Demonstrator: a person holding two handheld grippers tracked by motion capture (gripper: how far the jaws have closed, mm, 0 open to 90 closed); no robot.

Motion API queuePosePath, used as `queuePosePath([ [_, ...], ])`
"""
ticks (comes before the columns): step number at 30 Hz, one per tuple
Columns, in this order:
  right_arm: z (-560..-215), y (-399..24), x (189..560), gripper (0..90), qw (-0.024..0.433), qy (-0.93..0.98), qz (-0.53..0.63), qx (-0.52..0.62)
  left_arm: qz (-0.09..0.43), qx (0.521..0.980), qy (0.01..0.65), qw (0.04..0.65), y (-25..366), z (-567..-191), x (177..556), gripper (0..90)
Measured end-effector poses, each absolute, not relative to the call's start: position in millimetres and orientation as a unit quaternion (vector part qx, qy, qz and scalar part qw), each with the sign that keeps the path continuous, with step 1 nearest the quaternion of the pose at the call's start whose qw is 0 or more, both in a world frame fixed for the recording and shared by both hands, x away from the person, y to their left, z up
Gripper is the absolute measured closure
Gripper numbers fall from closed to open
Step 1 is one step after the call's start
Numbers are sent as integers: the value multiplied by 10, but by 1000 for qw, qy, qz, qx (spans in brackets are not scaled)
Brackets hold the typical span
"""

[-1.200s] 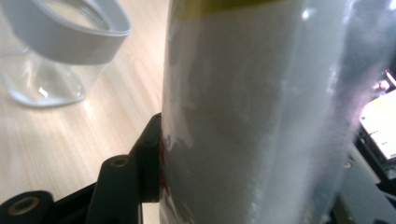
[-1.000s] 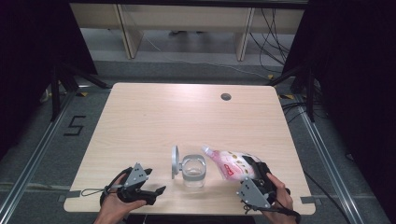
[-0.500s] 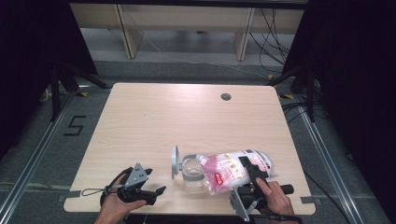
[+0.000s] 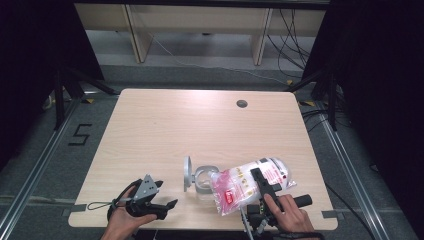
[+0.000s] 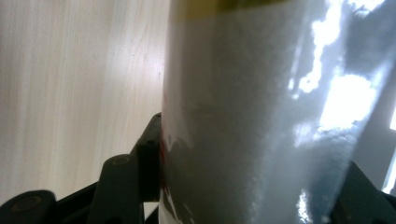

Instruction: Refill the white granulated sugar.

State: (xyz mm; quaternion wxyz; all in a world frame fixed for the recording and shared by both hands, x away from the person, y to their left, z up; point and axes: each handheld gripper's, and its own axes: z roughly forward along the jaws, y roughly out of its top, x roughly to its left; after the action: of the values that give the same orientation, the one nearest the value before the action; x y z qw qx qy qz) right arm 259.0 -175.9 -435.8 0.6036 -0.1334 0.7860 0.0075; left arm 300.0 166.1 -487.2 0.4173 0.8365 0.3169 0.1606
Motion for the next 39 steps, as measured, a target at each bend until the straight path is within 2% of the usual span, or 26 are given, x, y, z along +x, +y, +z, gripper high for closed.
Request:
queuePosePath([
  [6, -4382, -1716, 2588, 487, 619, 767, -11, -168, 160, 835, 326, 413, 1686, -4871, 3005, 211],
  [11, -4412, -1747, 2589, 493, 615, 773, -17, -153, 161, 838, 323, 409, 1679, -4870, 3005, 211],
  [19, -4355, -1723, 2606, 500, 618, 755, -61, -210, 161, 836, 325, 413, 1673, -4873, 3003, 211],
  [39, -4281, -1697, 2644, 511, 621, 741, -76, -246, 161, 837, 320, 413, 1668, -4870, 2997, 211],
])
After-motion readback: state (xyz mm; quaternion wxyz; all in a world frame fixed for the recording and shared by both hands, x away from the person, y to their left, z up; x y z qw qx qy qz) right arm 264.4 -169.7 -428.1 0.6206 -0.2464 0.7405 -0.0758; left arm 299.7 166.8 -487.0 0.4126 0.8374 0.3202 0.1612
